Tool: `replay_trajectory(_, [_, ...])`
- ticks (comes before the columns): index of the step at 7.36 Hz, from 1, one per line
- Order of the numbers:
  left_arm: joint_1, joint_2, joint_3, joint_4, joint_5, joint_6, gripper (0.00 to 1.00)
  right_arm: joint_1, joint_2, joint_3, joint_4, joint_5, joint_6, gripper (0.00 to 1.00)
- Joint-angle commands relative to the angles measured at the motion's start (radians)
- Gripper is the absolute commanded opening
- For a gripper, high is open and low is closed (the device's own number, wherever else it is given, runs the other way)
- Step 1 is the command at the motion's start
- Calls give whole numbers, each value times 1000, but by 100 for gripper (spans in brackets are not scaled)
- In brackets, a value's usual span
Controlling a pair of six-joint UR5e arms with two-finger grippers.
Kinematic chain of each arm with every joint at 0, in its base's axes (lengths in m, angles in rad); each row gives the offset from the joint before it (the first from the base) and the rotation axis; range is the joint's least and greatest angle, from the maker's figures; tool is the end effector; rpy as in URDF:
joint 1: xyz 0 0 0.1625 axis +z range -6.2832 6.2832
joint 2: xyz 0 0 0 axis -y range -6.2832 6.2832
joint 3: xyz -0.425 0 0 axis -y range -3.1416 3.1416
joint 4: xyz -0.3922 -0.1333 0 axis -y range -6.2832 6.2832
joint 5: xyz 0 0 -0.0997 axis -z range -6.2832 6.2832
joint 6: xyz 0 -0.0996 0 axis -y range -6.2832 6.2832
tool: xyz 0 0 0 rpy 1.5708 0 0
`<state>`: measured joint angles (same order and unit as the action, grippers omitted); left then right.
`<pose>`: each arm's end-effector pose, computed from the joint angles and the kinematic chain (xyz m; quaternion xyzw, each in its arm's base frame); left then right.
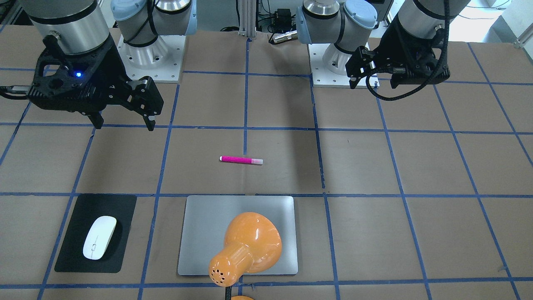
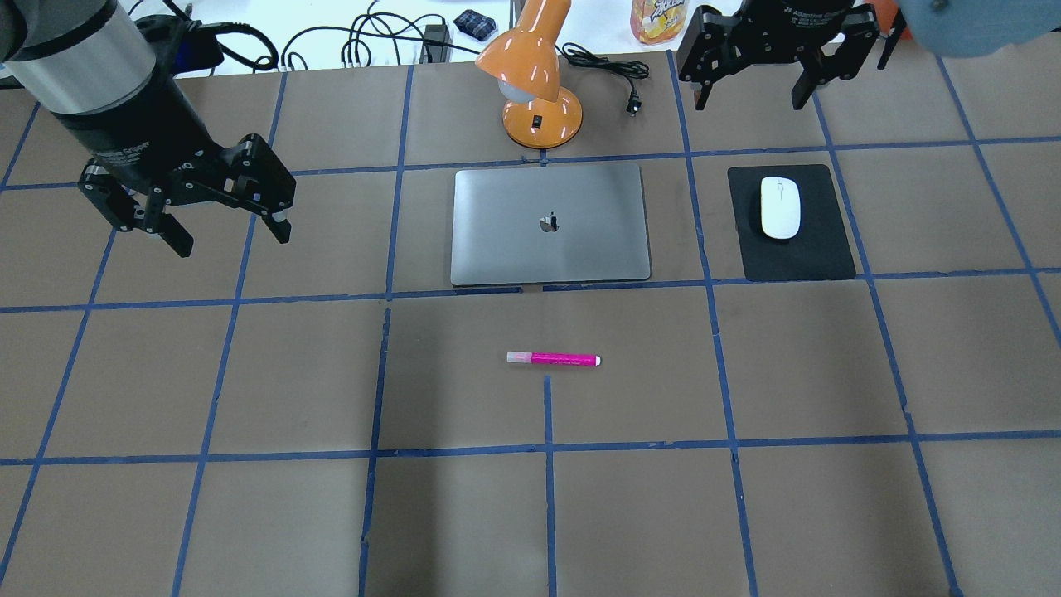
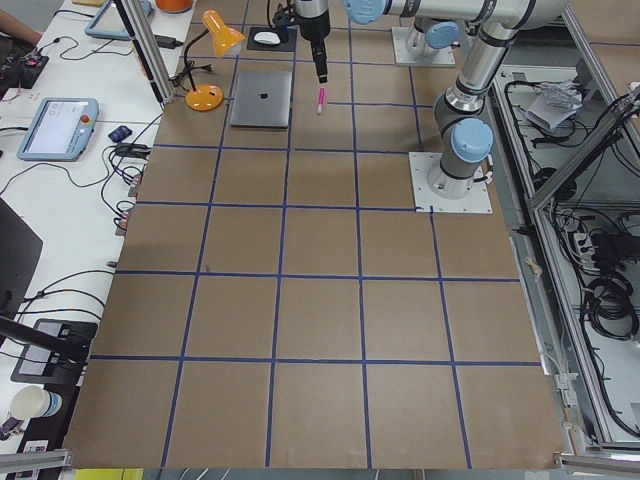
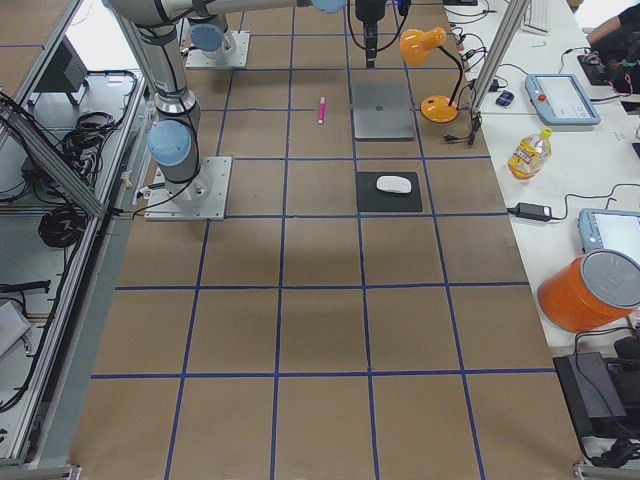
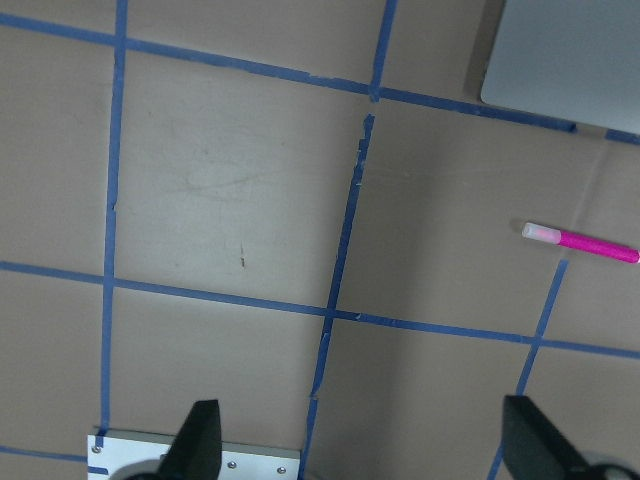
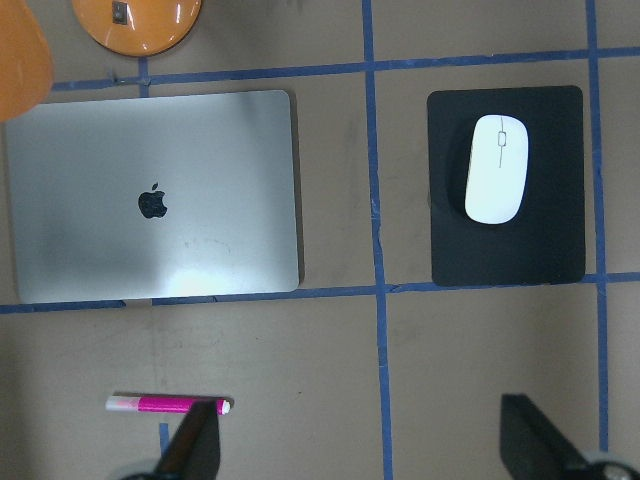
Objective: Place pen and mouse around notebook
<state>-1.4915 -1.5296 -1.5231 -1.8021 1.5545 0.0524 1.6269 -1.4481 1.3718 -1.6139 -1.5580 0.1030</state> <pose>-0.0982 -0.4670 0.5092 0.0140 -0.9973 -0.0705 0.0128 0.1654 -0.5455 0.5272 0.0230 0.9979 -0.0590 0.0111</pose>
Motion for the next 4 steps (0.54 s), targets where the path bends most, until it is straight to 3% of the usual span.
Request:
replay_trajectory(1, [-7, -23, 38, 85, 29, 76, 100, -4, -8, 0, 14, 1, -2, 100])
replay_trajectory(4, [-10, -110, 64, 268, 27, 119, 100, 4, -8, 1, 14, -8, -6, 100])
